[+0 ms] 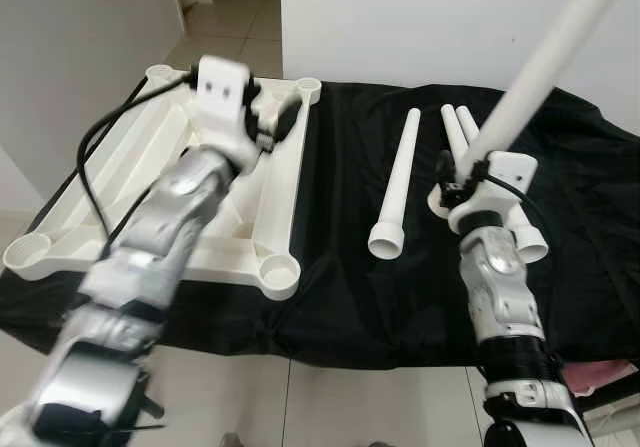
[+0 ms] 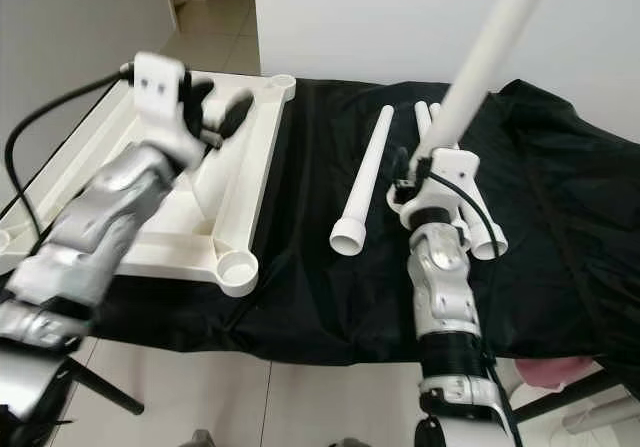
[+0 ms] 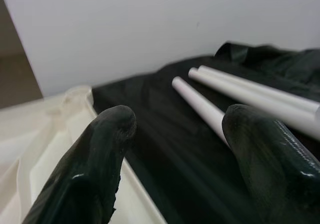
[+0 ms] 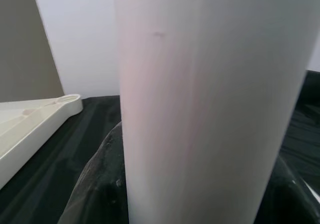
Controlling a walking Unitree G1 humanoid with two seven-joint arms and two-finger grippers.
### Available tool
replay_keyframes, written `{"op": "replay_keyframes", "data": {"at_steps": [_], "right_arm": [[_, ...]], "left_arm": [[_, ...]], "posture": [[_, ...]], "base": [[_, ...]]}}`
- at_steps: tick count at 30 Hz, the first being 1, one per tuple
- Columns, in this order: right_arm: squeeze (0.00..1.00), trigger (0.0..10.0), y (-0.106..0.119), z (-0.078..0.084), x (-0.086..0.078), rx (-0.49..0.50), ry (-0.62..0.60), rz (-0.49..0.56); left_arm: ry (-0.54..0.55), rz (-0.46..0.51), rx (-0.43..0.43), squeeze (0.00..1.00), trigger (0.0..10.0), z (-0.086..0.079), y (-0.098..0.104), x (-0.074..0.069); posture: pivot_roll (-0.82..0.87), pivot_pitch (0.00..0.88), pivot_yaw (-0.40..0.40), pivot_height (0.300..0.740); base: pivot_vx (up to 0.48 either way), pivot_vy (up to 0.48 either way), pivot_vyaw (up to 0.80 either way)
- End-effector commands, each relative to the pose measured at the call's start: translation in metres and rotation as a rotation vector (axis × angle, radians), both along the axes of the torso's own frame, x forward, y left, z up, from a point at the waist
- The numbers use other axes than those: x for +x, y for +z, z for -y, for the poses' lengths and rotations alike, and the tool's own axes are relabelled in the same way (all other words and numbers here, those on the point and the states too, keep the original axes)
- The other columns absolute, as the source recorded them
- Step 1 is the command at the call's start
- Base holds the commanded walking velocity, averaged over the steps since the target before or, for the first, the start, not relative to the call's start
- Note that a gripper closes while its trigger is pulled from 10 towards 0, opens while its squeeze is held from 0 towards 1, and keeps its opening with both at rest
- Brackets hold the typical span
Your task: Building children table
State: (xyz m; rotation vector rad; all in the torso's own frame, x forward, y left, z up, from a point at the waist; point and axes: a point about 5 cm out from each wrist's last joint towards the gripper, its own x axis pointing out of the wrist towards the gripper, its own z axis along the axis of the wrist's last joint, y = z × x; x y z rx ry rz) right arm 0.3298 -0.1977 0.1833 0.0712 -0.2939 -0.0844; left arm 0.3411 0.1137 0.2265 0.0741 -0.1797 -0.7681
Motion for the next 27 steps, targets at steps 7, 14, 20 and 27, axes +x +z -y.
{"op": "replay_keyframes", "data": {"at_steps": [7, 14, 20, 27], "right_arm": [[0.00, 10.0, 0.003, 0.006, -0.009, 0.012, -0.027, 0.022], [0.00, 10.0, 0.002, 0.006, -0.010, 0.006, -0.023, 0.014], [0.00, 10.0, 0.002, 0.007, -0.009, -0.004, -0.023, 0.007], [0.00, 10.0, 0.008, 0.009, -0.006, -0.013, -0.029, 0.017]], "left_arm": [[-0.370, -0.050, 0.111, 0.00, 10.0, -0.007, -0.013, -0.048], [-0.511, -0.182, 0.256, 0.00, 10.0, -0.019, -0.038, -0.069], [-0.530, -0.246, 0.369, 0.00, 10.0, -0.027, -0.055, -0.074], [-0.517, -0.342, 0.448, 0.00, 10.0, -0.042, -0.072, -0.079]], "posture": [[0.00, 0.000, 0.001, 0.740], [0.01, 0.000, 0.003, 0.740], [0.01, 0.000, 0.000, 0.740], [0.00, 0.000, -0.003, 0.740]], "base": [[0.000, 0.000, 0.00], [0.000, 0.000, 0.00], [0.000, 0.000, 0.00], [0.000, 0.000, 0.00]]}}
